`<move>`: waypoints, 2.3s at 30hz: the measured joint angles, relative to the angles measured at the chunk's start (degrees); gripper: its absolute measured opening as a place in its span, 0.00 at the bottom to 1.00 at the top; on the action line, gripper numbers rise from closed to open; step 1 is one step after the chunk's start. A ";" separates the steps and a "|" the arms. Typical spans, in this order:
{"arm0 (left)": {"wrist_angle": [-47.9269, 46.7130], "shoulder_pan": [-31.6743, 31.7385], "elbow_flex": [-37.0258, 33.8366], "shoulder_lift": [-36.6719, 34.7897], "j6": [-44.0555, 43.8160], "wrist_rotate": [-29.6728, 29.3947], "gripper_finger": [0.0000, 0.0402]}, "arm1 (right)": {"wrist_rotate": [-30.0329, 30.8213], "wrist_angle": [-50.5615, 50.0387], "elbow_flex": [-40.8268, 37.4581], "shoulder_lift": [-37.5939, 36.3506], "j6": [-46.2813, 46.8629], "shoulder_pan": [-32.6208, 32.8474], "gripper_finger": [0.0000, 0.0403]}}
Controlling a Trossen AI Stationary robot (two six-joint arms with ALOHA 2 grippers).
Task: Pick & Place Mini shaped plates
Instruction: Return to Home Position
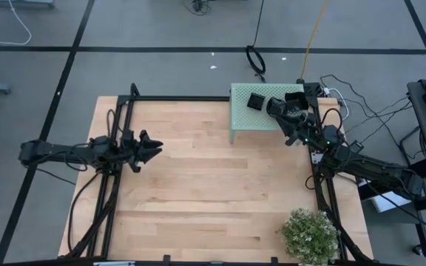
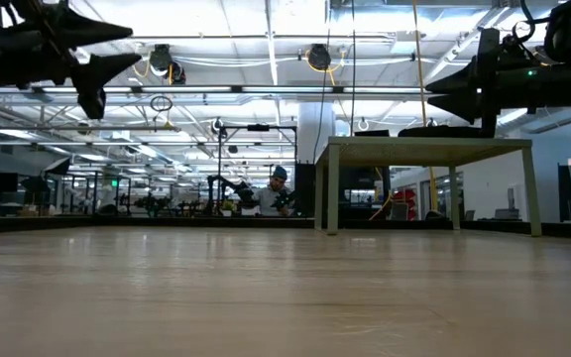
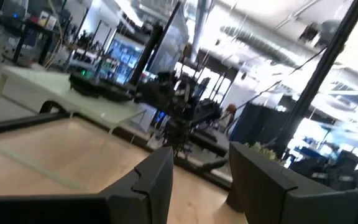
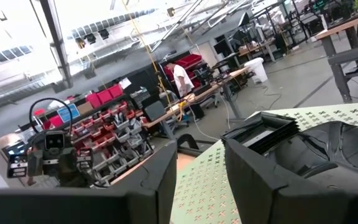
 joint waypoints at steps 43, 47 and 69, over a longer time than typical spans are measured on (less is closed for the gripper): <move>0.05 0.02 0.04 -12.93 0.02 -0.04 0.40 | -0.02 0.07 0.04 -0.04 -0.02 0.00 0.31; 0.05 0.02 0.04 -12.93 0.04 -0.04 0.40 | -0.02 0.07 0.07 -0.04 0.00 0.00 0.31; 0.05 0.02 0.02 -12.93 0.04 -0.04 0.40 | -0.03 0.07 0.09 -0.04 -0.01 -0.02 0.31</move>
